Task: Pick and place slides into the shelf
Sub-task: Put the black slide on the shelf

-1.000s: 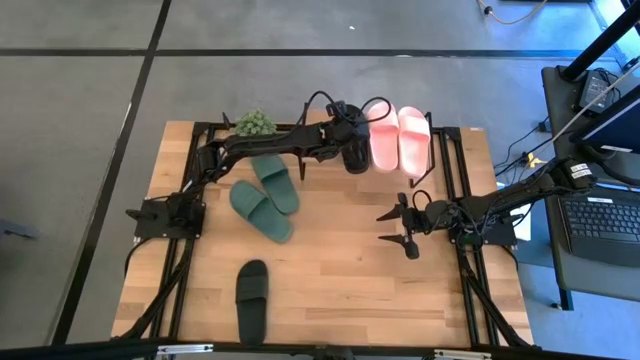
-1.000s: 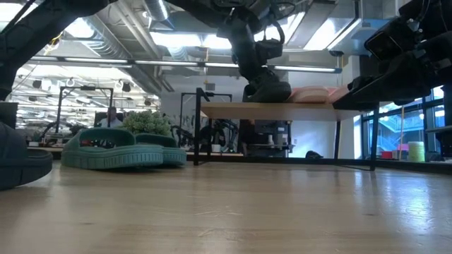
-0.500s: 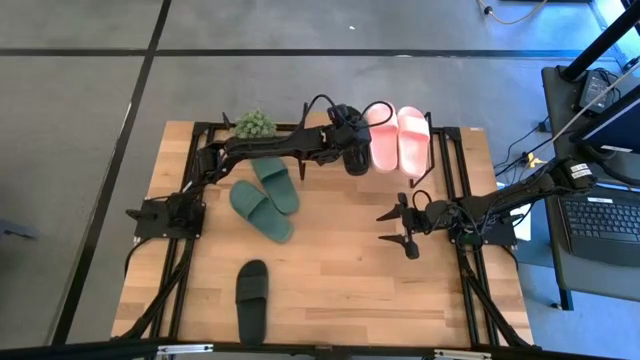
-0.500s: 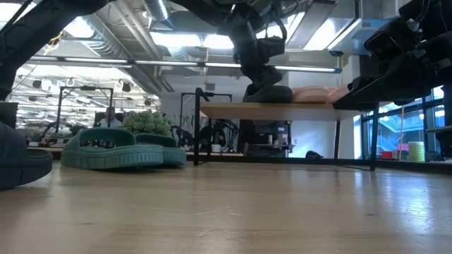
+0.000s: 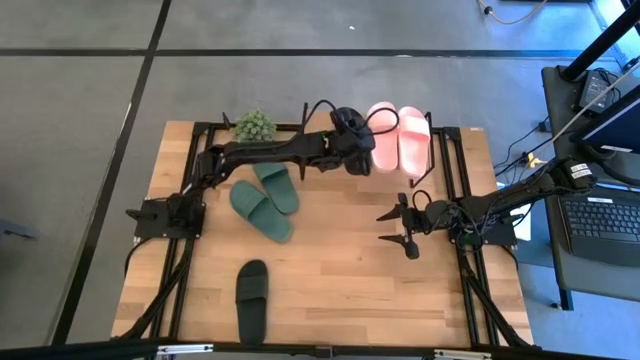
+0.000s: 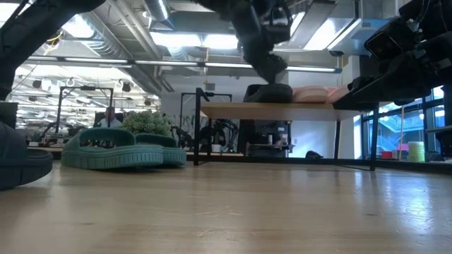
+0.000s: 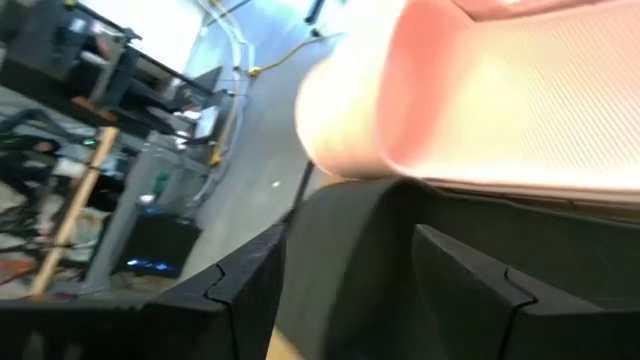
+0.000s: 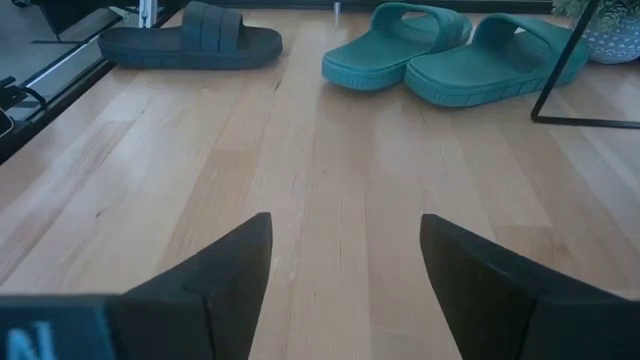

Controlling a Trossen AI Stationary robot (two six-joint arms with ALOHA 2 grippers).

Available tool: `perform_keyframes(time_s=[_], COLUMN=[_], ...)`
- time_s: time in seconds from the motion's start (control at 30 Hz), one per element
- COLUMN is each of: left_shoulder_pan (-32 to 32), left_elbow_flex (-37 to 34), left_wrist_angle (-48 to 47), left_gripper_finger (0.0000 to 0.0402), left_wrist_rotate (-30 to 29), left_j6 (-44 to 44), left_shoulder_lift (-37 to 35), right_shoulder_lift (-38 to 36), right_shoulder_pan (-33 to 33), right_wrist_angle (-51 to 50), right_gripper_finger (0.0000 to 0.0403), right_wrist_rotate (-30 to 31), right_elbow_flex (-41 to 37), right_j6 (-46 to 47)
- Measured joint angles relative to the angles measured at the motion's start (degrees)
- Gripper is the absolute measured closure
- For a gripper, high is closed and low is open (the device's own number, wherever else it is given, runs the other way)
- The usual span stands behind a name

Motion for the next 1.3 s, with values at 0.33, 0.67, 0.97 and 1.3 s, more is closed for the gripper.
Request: perform_keyframes(time_s=[0.33, 0.67, 0.97, 1.3], left_shoulder_pan=[-4.08, -15.18, -33.19, -49.28], left_elbow_flex=[16.47, 13.53, 6.09, -10.96], left_wrist_angle=[-27.09, -45.0, -54.86, -52.45], left_gripper_finger=[0.0191, 0.0191, 0.0191, 0.0191], left_wrist_rotate=[2.8, 11.06, 9.88, 10.33], left_j6=[-12.93, -23.03, -35.84, -67.93], left_shoulder_lift=[-0.09, -5.14, -5.35, -5.2], right_shoulder_lift=[0.0, 0.0, 0.04, 0.04], right_shoulder_pan=[0.0, 0.03, 0.09, 0.09], right_wrist_angle=[-1.28, -3.44, -3.41, -2.24], right_gripper_finger=[0.0147, 0.0147, 0.0147, 0.0147], right_wrist_rotate=[-0.07, -0.09, -0.09, -0.07], right_elbow_flex=[0.0, 0.0, 0.0, 0.0], right_j6=[0.55, 1.76, 1.75, 1.05])
